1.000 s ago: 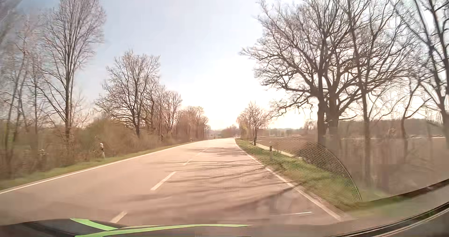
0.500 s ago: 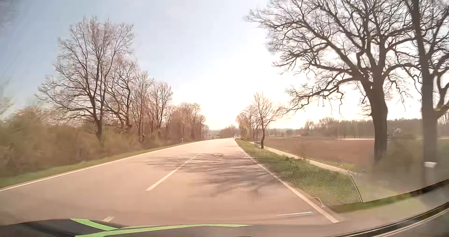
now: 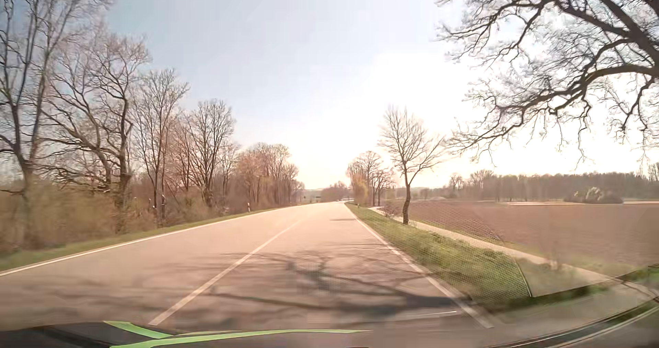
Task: Follow the waypoints while adhering to traffic rules and regulations
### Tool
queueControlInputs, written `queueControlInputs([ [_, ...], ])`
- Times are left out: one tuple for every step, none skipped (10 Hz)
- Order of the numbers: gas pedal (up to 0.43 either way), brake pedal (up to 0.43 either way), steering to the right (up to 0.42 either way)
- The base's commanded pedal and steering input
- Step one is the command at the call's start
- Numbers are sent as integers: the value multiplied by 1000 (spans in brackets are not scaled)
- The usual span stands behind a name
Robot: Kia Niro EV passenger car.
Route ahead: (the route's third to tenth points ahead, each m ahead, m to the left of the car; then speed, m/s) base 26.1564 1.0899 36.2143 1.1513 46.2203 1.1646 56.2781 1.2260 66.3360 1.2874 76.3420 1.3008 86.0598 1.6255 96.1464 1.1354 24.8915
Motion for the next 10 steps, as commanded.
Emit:
queueControlInputs([
  [150, 0, 1],
  [150, 0, 1],
  [157, 0, 1],
  [169, 0, 1],
  [169, 0, 1],
  [169, 0, 1],
  [169, 0, 1],
  [169, 0, 1],
  [177, 0, 1],
  [177, 0, 1],
])
